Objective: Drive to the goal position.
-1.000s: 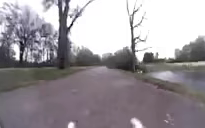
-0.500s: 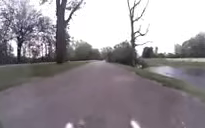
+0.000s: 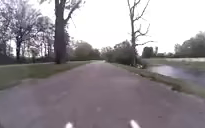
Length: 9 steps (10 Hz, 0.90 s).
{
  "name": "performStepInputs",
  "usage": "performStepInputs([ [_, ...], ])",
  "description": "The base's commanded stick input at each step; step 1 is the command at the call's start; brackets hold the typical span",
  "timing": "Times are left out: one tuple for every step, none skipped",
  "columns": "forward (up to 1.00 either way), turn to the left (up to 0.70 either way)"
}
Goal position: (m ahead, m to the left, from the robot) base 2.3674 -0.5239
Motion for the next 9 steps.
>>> performStepInputs([
  [0.7,0.0],
  [0.7,0.0],
  [0.7,0.0],
  [0.7,0.0],
  [0.7,0.0],
  [0.7,0.0],
  [0.7,0.0],
  [0.7,0.0],
  [0.7,0.0],
])
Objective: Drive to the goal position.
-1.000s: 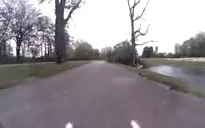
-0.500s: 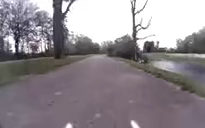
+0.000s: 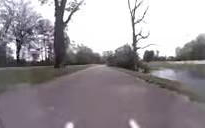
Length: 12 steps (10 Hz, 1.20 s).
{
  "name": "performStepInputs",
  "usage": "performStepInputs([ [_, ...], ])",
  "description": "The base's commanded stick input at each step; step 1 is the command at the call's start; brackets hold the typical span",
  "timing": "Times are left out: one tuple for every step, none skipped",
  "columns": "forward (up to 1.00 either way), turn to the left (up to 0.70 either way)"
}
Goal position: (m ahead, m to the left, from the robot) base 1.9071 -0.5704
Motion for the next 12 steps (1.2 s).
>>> performStepInputs([
  [0.7,0.0],
  [0.7,0.0],
  [0.7,0.0],
  [0.7,0.0],
  [0.7,0.0],
  [0.7,0.0],
  [0.7,0.0],
  [0.7,0.0],
  [0.7,0.0],
  [0.7,0.0],
  [0.7,0.0],
  [0.7,0.0],
])
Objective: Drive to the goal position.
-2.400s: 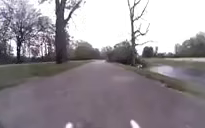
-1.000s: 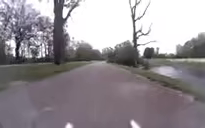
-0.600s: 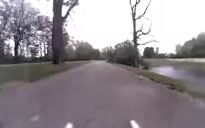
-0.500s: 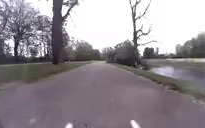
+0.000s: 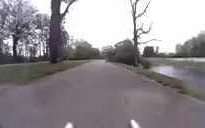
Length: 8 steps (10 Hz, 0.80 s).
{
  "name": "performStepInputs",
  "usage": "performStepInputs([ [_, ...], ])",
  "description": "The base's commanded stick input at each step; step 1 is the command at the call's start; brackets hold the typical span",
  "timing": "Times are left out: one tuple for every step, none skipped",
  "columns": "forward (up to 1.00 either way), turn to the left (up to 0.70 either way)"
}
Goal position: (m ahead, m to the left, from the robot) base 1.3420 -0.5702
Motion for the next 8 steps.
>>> performStepInputs([
  [0.7,0.0],
  [0.7,0.0],
  [0.7,0.0],
  [0.7,0.0],
  [0.7,0.0],
  [0.7,0.0],
  [0.7,0.0],
  [0.7,0.0],
])
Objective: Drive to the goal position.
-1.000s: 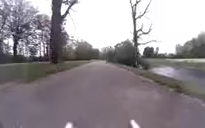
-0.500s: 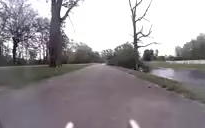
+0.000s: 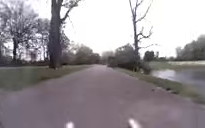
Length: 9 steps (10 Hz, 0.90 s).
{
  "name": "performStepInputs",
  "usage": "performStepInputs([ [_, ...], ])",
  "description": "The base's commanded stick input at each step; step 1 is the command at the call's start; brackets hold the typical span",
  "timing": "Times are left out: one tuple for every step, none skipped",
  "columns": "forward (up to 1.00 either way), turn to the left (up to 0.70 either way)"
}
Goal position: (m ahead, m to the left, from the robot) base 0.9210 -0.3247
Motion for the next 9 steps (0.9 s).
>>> performStepInputs([
  [0.7,0.0],
  [0.7,0.0],
  [0.7,0.0],
  [0.7,0.0],
  [0.7,0.0],
  [0.7,0.0],
  [0.7,0.0],
  [0.7,0.0],
  [0.7,0.0],
])
